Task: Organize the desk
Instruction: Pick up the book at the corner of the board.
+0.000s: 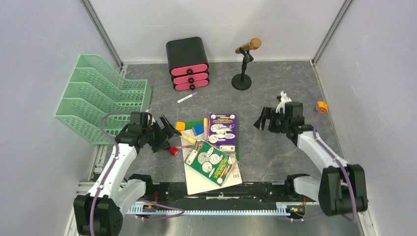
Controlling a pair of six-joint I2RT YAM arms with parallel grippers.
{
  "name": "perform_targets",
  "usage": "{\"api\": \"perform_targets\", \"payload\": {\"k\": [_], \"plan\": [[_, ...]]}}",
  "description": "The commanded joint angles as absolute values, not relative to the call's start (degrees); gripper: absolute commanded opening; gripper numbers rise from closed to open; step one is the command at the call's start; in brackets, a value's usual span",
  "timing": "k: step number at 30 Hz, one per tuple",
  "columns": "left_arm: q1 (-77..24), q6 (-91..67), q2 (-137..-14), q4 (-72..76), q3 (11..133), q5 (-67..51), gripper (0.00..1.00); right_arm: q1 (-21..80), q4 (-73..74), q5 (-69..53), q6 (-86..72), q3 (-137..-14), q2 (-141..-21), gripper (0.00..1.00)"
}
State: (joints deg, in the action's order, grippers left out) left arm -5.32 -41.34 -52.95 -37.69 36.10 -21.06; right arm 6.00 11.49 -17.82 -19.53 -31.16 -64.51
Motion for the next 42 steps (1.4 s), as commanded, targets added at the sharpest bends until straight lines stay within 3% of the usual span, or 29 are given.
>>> {"api": "perform_targets", "payload": {"k": [1,8,11,17,22,34,42], "plan": [[-5.2,-44.3,-51.8,-34.1,35.4,-24.9,1.00,6.4,0.8,-15.9,-27.7,-44.9,-72.1,0.98],[-5.2,-41.6,-51.1,-35.1,36.0,-28.5,1.00,5.2,5.2,-12.6,-28.7,-70.9,-84.8,0.98],[-5.2,-41.2,-51.0,-33.5,35.5,-30.5,1.00,2.5,4.5,-13.8,-32.6,-75.3,-86.3,0.98],[-5.2,-42.0,-50.4,-33.0,34.1,-34.7,1.00,-1.5,-14.2,-20.6,-50.2,-63.7,-83.7,0.98],[-5.2,-39.4,-48.2,-37.6,35.9,-34.4,1.00,-0.3,-15.2,-26.8,-49.9,-58.6,-82.7,0.98],[-5.2,-39.9,-47.1,-37.0,33.6,-32.9,1.00,8.1,-5.1,-26.4,-39.6,-48.9,-74.5,0.99],[-5.2,-39.1,-49.1,-37.8,34.3,-32.7,1.00,11.3,4.0,-26.2,-33.4,-33.6,-57.9,0.99]]}}
